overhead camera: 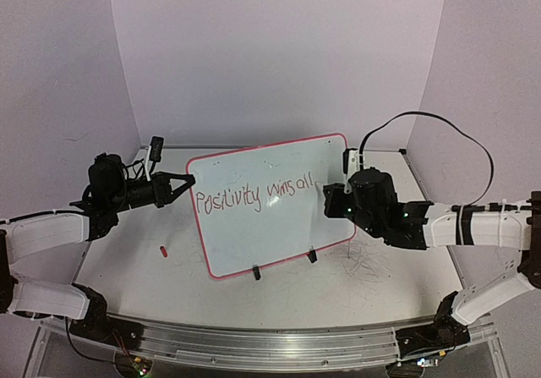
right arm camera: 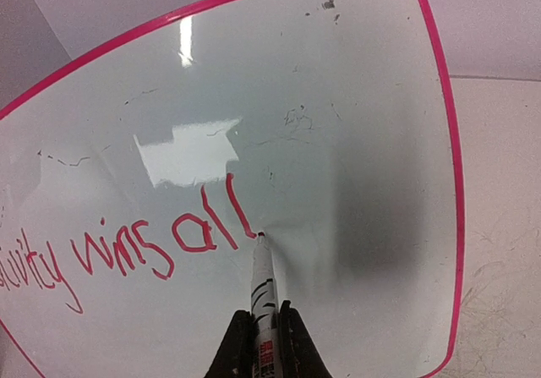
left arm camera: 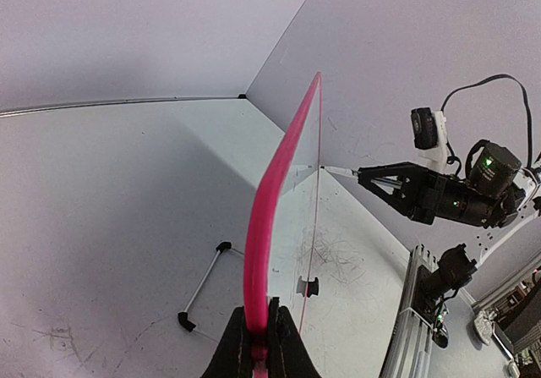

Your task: Write a sentence on the whiteboard

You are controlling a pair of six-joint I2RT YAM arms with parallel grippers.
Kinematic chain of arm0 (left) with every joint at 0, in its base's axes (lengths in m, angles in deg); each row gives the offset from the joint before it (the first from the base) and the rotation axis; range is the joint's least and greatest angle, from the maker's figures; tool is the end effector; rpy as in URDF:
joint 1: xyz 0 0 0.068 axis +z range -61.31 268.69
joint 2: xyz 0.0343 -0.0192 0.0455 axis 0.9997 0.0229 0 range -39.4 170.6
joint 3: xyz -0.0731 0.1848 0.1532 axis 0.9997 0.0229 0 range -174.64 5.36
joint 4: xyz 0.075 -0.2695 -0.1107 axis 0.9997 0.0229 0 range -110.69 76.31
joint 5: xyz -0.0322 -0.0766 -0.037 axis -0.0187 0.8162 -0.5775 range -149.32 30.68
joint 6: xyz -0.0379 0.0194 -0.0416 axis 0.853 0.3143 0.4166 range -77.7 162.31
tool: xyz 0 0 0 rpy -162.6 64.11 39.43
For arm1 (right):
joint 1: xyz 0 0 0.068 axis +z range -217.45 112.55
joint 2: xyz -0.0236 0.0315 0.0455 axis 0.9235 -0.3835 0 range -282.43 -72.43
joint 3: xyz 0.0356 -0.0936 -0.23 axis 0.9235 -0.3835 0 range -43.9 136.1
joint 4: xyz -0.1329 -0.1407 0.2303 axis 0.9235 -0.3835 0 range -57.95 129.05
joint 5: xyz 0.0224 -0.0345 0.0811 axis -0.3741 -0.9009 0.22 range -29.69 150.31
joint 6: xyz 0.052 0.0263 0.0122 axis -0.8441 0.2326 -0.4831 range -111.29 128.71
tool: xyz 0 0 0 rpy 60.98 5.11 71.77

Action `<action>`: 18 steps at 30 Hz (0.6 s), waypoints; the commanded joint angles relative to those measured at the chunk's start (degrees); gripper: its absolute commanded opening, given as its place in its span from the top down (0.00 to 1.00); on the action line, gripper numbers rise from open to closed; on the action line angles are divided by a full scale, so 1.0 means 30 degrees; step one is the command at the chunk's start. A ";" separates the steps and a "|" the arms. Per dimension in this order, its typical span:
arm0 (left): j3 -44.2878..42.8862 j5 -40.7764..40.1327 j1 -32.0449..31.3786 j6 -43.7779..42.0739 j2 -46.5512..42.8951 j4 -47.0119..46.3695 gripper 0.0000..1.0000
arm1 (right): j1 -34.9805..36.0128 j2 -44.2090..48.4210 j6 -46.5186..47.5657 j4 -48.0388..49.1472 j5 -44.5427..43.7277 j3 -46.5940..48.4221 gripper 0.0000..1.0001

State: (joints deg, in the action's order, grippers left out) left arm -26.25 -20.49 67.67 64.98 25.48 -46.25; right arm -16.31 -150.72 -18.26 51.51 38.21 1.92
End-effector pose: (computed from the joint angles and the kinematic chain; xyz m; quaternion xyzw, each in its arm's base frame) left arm 0.2676 -0.1322 0.2105 0.2084 0.7133 -0.4632 0.4829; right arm 0.2341 0.2643 0.2074 -0.0608 0.8092 0.2328 0.5361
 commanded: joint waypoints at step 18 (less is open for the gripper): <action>-0.0200 -0.0005 -0.0231 -0.1072 -0.0001 0.0151 1.00 | -0.0173 0.0007 0.0390 0.0298 0.0111 0.0280 1.00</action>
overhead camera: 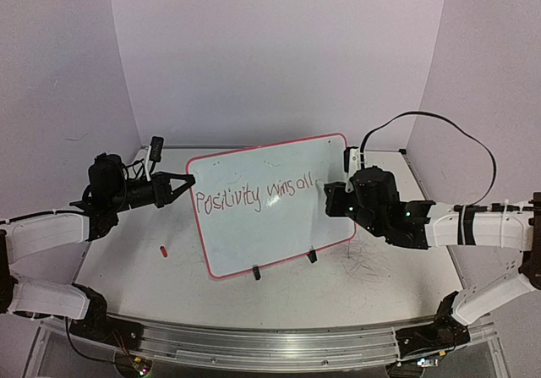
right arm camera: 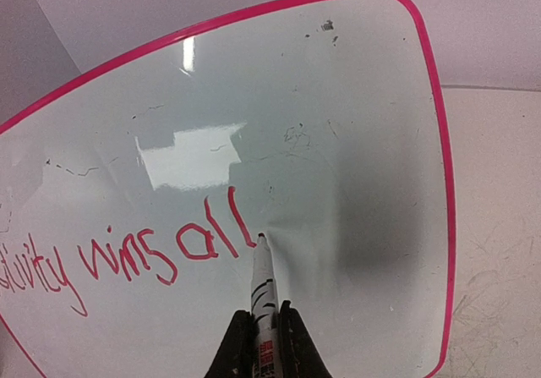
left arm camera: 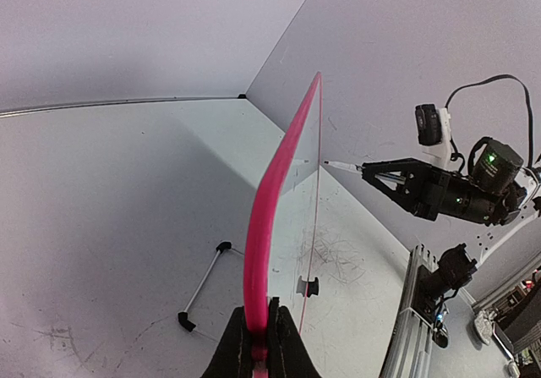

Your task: Write a sentence on the whiteboard

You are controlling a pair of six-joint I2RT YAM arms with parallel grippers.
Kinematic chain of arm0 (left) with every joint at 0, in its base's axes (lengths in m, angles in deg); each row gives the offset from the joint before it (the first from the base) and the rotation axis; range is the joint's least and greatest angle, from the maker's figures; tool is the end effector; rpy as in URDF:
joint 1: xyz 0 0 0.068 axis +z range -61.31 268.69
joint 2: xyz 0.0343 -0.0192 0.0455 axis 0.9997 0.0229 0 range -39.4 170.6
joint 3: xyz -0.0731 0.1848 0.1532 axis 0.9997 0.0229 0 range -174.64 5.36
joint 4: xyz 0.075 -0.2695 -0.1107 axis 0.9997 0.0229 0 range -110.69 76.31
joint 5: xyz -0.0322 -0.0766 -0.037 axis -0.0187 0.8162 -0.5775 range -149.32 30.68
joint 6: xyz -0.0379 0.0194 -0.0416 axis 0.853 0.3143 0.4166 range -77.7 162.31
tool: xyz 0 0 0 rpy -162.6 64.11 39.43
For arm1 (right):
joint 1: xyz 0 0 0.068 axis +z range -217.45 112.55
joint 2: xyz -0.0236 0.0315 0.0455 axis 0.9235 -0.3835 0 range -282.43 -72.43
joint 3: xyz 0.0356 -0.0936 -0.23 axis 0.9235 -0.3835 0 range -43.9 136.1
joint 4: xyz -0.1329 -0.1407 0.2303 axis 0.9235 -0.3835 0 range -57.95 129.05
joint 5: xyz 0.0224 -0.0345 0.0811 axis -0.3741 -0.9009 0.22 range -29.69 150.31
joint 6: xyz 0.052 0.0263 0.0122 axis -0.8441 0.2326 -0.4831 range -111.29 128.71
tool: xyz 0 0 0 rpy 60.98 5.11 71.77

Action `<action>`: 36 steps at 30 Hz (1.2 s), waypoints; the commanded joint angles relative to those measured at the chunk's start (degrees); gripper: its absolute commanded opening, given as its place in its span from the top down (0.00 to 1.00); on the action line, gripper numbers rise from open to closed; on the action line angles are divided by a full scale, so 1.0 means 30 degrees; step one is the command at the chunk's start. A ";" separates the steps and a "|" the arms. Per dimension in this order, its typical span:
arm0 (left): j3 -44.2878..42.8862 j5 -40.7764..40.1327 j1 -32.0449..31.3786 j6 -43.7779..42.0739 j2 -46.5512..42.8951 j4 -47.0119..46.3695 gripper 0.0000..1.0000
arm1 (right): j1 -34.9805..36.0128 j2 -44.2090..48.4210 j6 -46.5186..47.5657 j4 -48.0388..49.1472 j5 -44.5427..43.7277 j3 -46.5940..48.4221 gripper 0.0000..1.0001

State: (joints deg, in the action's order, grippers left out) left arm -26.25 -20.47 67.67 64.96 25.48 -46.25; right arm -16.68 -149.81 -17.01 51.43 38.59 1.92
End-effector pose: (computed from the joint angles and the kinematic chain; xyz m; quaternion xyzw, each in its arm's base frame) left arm 0.2676 -0.1322 0.2105 0.2087 0.7132 -0.4633 0.4829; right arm 0.2347 0.2618 0.2125 -0.0670 0.8050 0.2317 0.5420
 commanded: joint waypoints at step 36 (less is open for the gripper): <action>-0.0191 0.0025 -0.0232 -0.1048 0.0023 0.0149 1.00 | -0.0047 -0.0199 -0.0084 0.0386 -0.0158 -0.0055 1.00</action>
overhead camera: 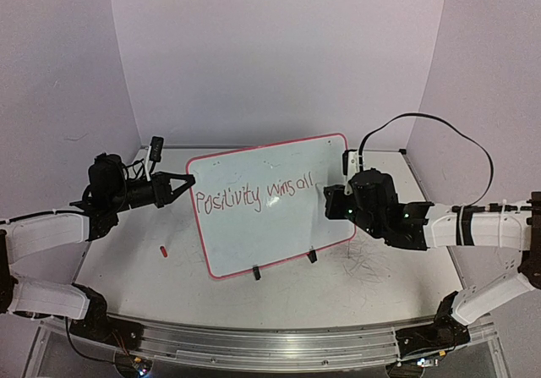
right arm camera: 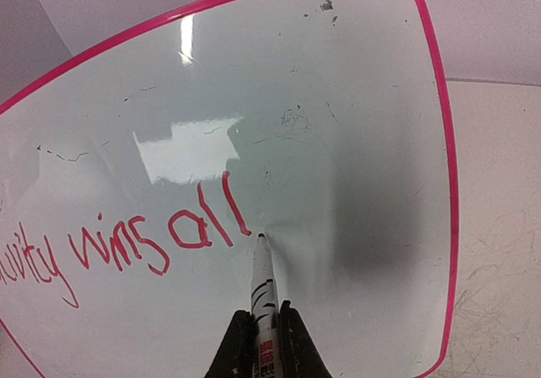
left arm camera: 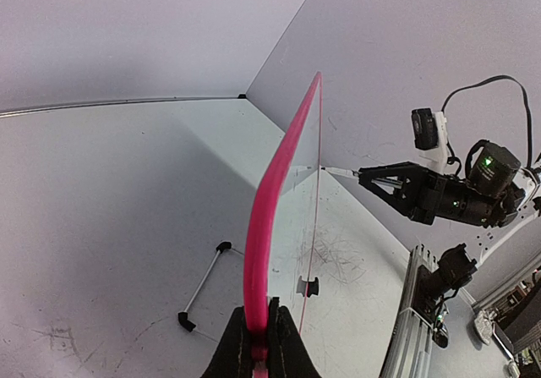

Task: Write a sentence on the whiteboard
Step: Write a sentence on the whiteboard, then place the whiteboard at the center of the board.

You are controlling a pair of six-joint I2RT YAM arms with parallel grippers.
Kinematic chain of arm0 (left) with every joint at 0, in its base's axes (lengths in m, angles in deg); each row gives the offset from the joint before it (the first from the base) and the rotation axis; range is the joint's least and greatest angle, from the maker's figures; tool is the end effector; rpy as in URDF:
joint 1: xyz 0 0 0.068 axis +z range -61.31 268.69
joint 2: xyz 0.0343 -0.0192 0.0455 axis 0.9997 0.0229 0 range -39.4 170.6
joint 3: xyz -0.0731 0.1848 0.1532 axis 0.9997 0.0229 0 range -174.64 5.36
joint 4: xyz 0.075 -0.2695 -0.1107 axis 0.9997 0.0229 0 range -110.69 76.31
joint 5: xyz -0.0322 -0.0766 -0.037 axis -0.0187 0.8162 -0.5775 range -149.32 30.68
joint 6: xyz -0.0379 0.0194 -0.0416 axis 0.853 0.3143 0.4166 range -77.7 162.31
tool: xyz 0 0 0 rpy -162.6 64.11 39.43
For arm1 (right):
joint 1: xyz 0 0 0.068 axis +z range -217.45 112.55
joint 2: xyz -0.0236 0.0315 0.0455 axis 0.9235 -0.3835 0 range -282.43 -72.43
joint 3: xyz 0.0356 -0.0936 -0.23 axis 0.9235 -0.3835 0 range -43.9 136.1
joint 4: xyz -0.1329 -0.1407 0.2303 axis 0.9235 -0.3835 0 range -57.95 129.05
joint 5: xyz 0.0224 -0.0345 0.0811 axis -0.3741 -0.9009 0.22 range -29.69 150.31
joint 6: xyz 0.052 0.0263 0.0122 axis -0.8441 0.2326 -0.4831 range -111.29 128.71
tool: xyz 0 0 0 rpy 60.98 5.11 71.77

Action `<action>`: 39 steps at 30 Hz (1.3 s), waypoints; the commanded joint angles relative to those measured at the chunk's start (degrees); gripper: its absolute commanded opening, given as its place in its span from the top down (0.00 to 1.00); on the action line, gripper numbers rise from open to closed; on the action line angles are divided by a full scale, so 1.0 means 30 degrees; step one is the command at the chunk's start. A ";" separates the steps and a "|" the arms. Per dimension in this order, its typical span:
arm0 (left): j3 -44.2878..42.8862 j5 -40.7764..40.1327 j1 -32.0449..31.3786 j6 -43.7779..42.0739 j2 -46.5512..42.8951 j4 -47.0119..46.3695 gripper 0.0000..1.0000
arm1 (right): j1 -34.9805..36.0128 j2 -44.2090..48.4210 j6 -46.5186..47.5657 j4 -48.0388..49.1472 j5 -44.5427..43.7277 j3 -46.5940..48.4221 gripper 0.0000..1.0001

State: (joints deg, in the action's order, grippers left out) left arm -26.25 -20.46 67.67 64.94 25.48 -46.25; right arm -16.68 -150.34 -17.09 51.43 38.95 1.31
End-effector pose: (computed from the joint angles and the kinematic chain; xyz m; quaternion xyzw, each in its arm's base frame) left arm 0.2676 -0.1322 0.2105 0.2088 0.7132 -0.4632 0.4829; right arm 0.2341 0.2615 0.2053 -0.0709 0.8103 0.2285 0.5350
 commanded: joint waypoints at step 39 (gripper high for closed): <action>-0.3564 -0.8186 -0.0169 0.0014 -0.3960 0.7830 0.16 | 0.0067 0.7038 0.2723 -0.1521 -0.0123 -0.1469 1.00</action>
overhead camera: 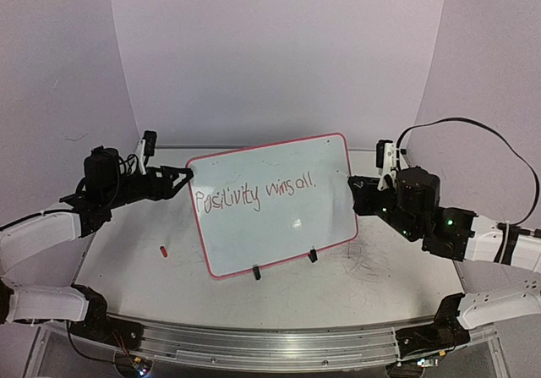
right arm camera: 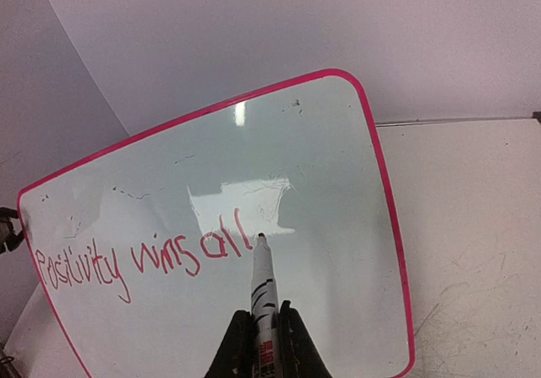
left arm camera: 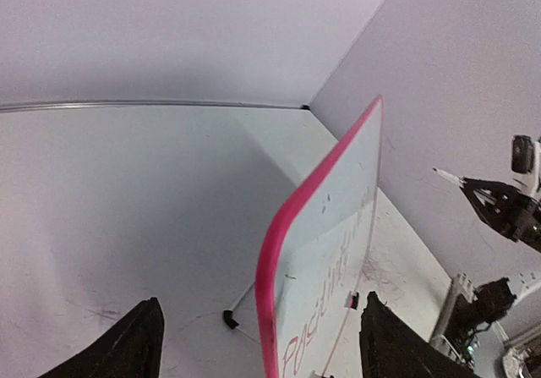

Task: Write a sentence on the whiteboard
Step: Place the whiteboard at the center of the board, then pick up the pen cap from the corner of the board.

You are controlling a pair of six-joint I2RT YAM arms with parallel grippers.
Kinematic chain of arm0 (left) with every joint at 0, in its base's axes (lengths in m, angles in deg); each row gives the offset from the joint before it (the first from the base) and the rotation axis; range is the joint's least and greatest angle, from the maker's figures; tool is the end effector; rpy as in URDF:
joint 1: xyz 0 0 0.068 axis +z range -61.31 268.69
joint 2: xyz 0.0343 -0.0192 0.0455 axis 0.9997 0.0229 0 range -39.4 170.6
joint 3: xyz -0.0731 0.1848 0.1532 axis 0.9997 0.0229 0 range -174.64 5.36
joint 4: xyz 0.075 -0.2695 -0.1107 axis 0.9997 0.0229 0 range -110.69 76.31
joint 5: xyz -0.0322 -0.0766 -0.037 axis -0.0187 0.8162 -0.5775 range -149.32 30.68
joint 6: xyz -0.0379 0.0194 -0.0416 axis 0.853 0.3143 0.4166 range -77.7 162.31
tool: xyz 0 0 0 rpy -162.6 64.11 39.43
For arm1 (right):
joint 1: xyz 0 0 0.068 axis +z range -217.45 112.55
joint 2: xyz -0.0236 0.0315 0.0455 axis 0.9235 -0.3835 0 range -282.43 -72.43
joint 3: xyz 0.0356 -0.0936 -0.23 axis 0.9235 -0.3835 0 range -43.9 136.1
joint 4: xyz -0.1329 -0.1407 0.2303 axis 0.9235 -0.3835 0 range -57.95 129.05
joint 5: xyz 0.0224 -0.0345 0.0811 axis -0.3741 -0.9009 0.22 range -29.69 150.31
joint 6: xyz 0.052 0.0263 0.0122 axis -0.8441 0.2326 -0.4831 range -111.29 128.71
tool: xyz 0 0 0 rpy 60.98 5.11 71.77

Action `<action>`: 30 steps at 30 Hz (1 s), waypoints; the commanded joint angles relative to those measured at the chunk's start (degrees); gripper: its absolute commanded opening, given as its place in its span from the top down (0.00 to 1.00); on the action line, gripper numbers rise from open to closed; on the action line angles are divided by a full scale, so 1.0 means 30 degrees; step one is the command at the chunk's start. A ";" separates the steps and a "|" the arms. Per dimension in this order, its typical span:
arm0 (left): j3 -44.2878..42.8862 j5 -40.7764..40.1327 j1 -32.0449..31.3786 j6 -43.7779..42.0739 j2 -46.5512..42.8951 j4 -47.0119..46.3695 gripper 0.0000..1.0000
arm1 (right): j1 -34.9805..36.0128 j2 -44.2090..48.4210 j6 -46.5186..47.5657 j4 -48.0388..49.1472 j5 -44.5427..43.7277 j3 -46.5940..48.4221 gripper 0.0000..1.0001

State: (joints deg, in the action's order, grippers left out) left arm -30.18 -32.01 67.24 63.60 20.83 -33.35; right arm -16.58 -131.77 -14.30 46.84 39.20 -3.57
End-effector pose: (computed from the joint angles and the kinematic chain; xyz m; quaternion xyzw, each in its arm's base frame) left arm 0.2682 -0.1269 0.2343 0.1495 0.7551 -0.3937 0.5024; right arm 0.2016 0.2228 0.2621 -0.0700 0.7653 0.2619 0.5838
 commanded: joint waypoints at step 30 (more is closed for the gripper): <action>-0.2964 -0.8188 -0.0917 0.5044 0.6201 1.6367 0.41 | 0.0034 0.4125 0.3806 0.0272 0.4431 -0.1694 1.00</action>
State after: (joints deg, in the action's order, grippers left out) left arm -37.99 -55.01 65.06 78.63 37.36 15.80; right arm -16.58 -120.91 -2.86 46.29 50.91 -8.68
